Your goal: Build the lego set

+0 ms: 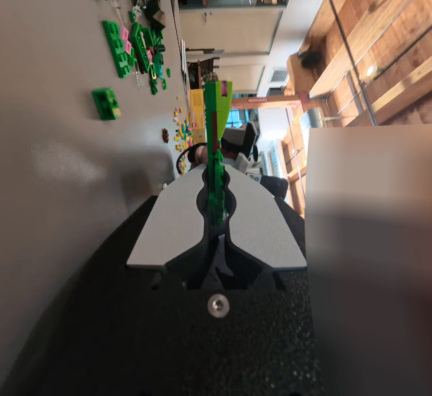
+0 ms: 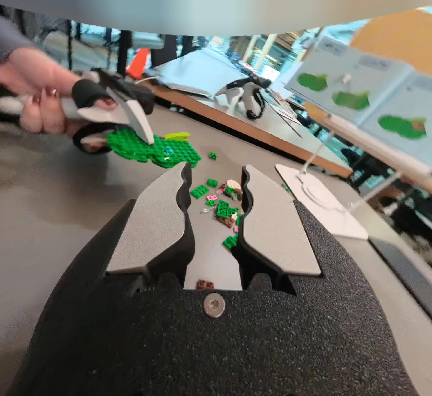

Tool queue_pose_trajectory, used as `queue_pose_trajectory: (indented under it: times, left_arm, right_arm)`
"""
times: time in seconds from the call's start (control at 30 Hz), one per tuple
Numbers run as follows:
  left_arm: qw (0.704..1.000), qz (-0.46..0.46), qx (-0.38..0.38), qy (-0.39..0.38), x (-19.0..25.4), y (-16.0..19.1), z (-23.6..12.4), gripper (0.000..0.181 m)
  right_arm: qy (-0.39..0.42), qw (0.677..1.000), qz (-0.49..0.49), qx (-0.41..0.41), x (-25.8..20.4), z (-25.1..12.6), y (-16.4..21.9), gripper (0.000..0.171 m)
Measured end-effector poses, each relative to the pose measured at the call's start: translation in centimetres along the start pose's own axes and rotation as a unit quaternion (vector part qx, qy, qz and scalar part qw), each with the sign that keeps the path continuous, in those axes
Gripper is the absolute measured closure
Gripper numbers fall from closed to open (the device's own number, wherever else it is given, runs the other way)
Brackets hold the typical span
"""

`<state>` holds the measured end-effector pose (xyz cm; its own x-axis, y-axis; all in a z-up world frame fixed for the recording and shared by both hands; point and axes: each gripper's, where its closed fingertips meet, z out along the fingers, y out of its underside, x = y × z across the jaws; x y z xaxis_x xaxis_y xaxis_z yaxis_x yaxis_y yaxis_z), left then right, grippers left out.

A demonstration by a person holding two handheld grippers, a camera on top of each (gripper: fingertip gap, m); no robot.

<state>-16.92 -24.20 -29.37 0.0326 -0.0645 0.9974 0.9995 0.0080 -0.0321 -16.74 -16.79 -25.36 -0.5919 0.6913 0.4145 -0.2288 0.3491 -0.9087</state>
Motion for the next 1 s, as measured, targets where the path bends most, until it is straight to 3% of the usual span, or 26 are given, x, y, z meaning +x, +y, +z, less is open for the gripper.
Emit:
queue_pose_trajectory:
  times: [0.1,0.3,0.47,0.53,0.83,1.0]
  left_arm:
    - [0.999,0.038,-0.006,0.017,0.8,-0.7,0.3,0.173]
    - [0.989,0.128,-0.073,-0.022,-0.2,-1.1,1.6,0.173]
    - [0.960,0.190,-0.190,-0.082,-2.8,0.1,1.8,0.173]
    - [0.961,0.174,-0.206,-0.058,-2.7,0.7,1.8,0.173]
    - [0.967,0.166,-0.191,-0.040,-2.7,0.4,1.5,0.173]
    - [0.972,0.156,-0.175,-0.003,-1.7,0.0,1.2,0.173]
  right_arm:
    - [0.087,0.995,0.044,0.008,1.9,-1.1,1.0,0.133]
    - [0.199,0.980,-0.001,0.014,4.9,-3.2,1.7,0.138]
    - [0.226,0.973,0.043,0.004,6.3,-3.8,2.7,0.146]
    - [0.243,0.967,0.076,0.004,7.1,-4.5,3.2,0.148]
    - [0.274,0.960,0.051,-0.002,7.8,-5.1,3.3,0.152]
    - [0.243,0.966,0.084,0.001,7.4,-4.7,3.5,0.145]
